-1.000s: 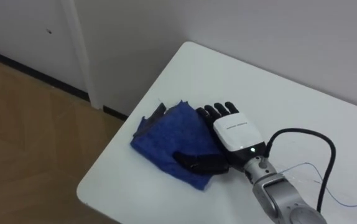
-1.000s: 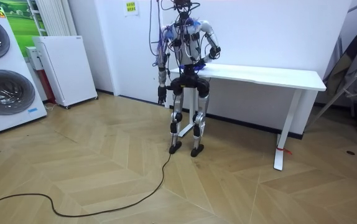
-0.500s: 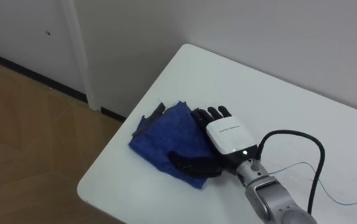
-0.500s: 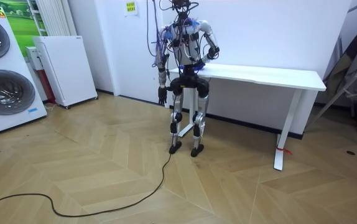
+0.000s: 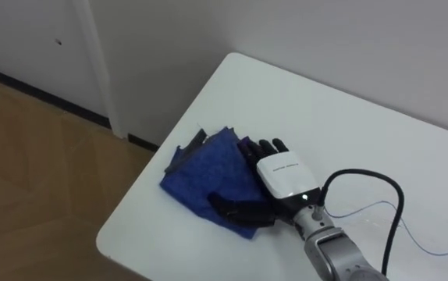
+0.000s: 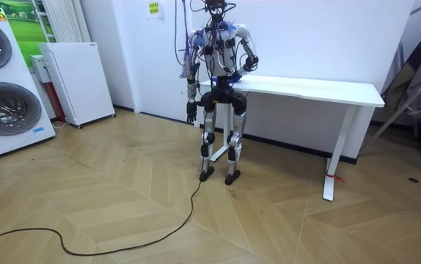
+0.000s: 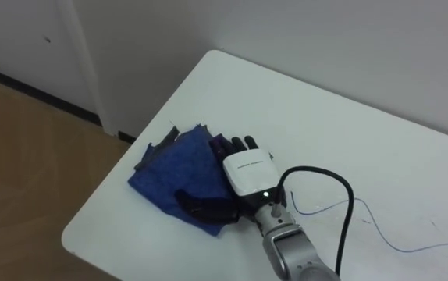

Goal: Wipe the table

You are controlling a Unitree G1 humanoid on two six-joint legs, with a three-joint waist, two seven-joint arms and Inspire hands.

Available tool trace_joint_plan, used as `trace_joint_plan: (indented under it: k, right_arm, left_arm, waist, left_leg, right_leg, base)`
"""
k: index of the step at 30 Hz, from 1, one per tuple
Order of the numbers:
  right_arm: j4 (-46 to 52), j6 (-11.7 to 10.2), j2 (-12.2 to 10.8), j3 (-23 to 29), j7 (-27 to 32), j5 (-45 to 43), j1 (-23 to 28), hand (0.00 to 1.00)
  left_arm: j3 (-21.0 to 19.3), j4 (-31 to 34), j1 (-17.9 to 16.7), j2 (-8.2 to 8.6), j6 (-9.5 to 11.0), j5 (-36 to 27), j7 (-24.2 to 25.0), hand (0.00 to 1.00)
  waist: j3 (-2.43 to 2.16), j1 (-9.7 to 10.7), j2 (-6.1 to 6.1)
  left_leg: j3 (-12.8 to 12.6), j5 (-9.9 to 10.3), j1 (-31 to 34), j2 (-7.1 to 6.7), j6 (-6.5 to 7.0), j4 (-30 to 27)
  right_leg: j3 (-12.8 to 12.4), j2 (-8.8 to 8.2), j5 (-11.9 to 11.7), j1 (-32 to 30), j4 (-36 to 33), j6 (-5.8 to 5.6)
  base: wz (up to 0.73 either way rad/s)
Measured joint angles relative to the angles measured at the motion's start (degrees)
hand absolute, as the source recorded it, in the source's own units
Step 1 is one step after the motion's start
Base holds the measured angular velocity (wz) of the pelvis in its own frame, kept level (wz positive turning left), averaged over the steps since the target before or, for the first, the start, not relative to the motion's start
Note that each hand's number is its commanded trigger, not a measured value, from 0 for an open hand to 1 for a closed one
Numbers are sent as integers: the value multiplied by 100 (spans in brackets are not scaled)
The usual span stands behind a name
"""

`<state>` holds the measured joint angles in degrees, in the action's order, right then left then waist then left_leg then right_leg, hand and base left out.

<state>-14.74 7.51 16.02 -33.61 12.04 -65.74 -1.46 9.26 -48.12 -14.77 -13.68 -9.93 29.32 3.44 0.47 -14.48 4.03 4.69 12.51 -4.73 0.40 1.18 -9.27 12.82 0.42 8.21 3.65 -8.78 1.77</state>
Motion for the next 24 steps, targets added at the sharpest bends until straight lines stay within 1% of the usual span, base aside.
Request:
trace_joint_plan:
  k: [1, 2, 3, 4, 5, 6, 7, 10, 11, 12, 13, 15, 18, 20, 22, 24]
  right_arm:
    - [8, 0, 0, 3, -1, 0, 11, 0]
    - [30, 0, -1, 7, -5, 0, 37, 2]
    - [39, 1, -4, 6, -17, 2, 41, 16]
    - [40, 1, -4, 5, -21, 1, 41, 65]
    - [42, 1, -4, 4, -22, 1, 43, 87]
    - [53, 1, -4, 4, -19, 3, 56, 95]
    - [94, 0, -9, 10, -4, 7, 75, 100]
    - [235, -76, -82, 110, 133, 48, 149, 100]
    - [243, -109, -108, 114, 177, 48, 156, 100]
    - [251, -201, -137, 114, 238, 47, 169, 100]
    - [258, -312, -155, 110, 298, 47, 208, 100]
    - [244, -385, -175, 109, 404, 47, 233, 100]
    - [156, -390, -174, 119, 519, 70, 195, 100]
    - [63, -439, -174, 148, 550, 79, 136, 100]
    - [10, -571, -175, 189, 635, 271, 140, 100]
    - [-68, -633, -174, 191, 723, 454, 147, 100]
  left_arm:
    - [0, -3, -1, 7, 0, 0, 0, 0]
    - [-2, -5, -2, 18, 0, 1, -2, 0]
    - [-2, -5, 1, 25, 0, 0, -2, 0]
    - [-2, -7, 8, 29, 0, 0, -2, 0]
    - [-1, -8, 9, 30, 0, 1, -2, 0]
    - [-3, -8, 9, 30, 0, 1, -2, 0]
    - [-7, -8, 8, 30, 0, 3, -2, 0]
    - [-10, -20, 2, 32, 4, 5, -2, 0]
    - [-11, -33, -4, 34, 4, 10, -2, 0]
    - [-11, -44, -22, 40, 2, 18, -2, 0]
    - [-11, -64, -46, 46, -2, 19, -2, 0]
    - [-11, -81, -49, 60, -14, 18, -1, 0]
    - [-25, -142, -44, 75, -57, 16, -1, 0]
    - [-29, -188, -54, 81, -64, 16, -1, 0]
    - [-206, -177, -57, 143, -64, 16, -1, 0]
    - [-262, -95, -85, 150, -62, 16, -1, 0]
  waist:
    - [-4, 0, -9]
    - [-10, 0, -21]
    - [-12, 2, -23]
    - [-13, 2, -22]
    - [-15, 2, -19]
    - [-21, 4, -10]
    - [-29, 6, 1]
    - [-52, 15, 32]
    - [-52, 13, 33]
    - [-49, 18, 29]
    - [-50, 20, 28]
    - [-49, 18, 27]
    - [-48, 0, 27]
    - [-47, 4, 27]
    - [-46, 1, 23]
    - [-46, 2, 21]
  left_leg:
    - [0, 0, 0, 0, 0, 0]
    - [0, 0, 0, 0, 0, 0]
    - [0, 0, 1, 0, 0, 0]
    - [0, 0, 0, 1, 0, 0]
    - [0, 0, 0, 1, 0, -1]
    - [0, 0, 0, 1, 0, -3]
    - [0, 0, -1, 0, 0, -3]
    - [0, -1, -31, 1, 1, -4]
    - [0, -1, -50, 1, 1, -1]
    - [1, 0, -87, 1, 1, 4]
    - [6, 5, -106, -1, 6, 3]
    - [7, 6, -107, -14, 7, 2]
    - [6, 5, -100, -28, 7, -21]
    - [10, 4, -93, -32, 6, -28]
    - [1, -8, -94, -34, 4, -30]
    - [0, -20, -107, -35, 7, -29]
  right_leg:
    - [0, 0, 0, 0, 0, 0]
    - [2, 0, 0, 0, 0, 0]
    - [4, 0, 0, 0, 0, 0]
    - [6, 2, 0, 0, 1, 0]
    - [7, 2, 0, 1, 1, 0]
    - [10, 1, 0, 2, 2, 0]
    - [16, 1, 0, 6, 5, 0]
    - [62, -4, 0, 41, 7, 0]
    - [86, -5, 0, 57, 5, -1]
    - [158, -10, 1, 97, 6, -1]
    - [168, -16, 3, 125, 8, -5]
    - [170, -30, 4, 128, 6, -6]
    - [169, -48, 4, 132, 0, -6]
    - [167, -54, 4, 132, 4, -7]
    - [149, -56, 8, 139, 12, -10]
    - [140, -56, 8, 150, 15, -11]
  base:
    - [0]
    - [0]
    - [0]
    - [0]
    - [0]
    - [0]
    - [0]
    - [2]
    - [0]
    - [0]
    - [4]
    - [2]
    - [0]
    - [2]
    - [2]
    - [0]
